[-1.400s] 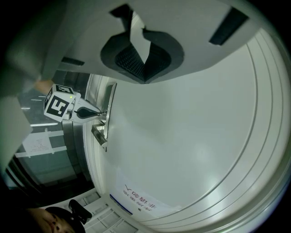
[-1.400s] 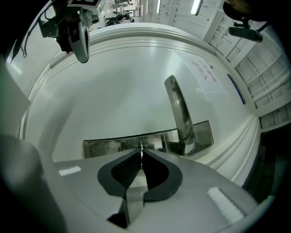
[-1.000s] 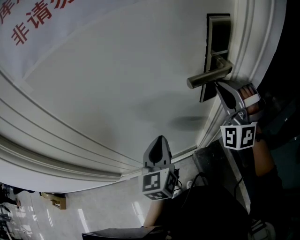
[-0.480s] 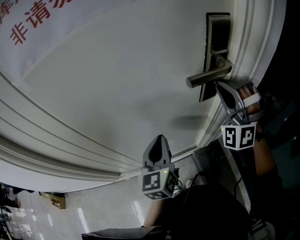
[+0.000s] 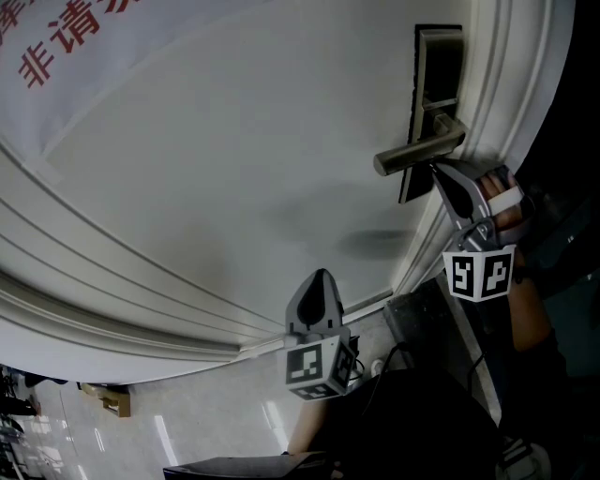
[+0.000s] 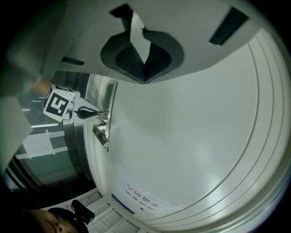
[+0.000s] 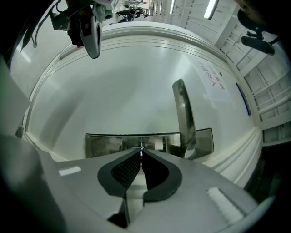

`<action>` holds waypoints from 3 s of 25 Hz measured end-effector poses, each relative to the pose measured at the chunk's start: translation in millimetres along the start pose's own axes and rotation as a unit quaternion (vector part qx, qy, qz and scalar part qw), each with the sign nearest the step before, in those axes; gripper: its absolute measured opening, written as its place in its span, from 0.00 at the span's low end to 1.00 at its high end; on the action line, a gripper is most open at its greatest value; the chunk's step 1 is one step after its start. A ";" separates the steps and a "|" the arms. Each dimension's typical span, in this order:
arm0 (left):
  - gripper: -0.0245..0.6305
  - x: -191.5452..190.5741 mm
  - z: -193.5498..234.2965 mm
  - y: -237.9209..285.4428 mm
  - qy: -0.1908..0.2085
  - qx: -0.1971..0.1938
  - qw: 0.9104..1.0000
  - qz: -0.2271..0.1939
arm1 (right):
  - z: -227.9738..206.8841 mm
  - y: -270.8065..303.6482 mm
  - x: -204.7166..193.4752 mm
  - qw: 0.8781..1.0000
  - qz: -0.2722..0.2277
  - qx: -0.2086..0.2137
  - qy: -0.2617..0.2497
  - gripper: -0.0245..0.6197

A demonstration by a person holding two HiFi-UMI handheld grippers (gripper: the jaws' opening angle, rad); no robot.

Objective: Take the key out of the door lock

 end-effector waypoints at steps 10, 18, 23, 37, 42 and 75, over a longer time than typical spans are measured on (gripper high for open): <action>0.04 -0.7 -9.0 -4.3 0.003 -0.009 1.000 0.000 | 0.7 -3.5 -1.3 1.000 -0.002 -0.001 -0.006 0.05; 0.04 -0.2 -4.2 -9.5 0.001 -0.001 1.000 -0.002 | 0.8 -3.7 -0.5 1.000 0.002 -0.004 -0.007 0.05; 0.04 0.3 -3.4 -9.8 0.002 0.000 1.000 -0.002 | 0.4 -3.4 -0.1 1.000 0.004 -0.004 -0.007 0.05; 0.04 3.7 0.5 -9.3 -0.003 0.007 1.000 -0.006 | 0.9 -7.1 -0.2 1.000 0.004 -0.005 -0.014 0.05; 0.04 3.4 -2.0 -9.3 0.001 0.001 1.000 -0.006 | 1.0 -9.0 -0.7 1.000 0.006 -0.007 -0.014 0.05; 0.04 1.1 -9.6 -8.4 0.007 -0.016 1.000 -0.002 | -1.3 -44.2 -1.6 1.000 -0.007 -0.020 0.018 0.05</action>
Point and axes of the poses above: the fingertips, and each gripper's own axes: y forward along the fingers, z to its left, x out of its top, the point moved 4 cm from there along -y, backward along the fingers, and after that the axes turned 6 degrees about z, right-handed, at the moved point
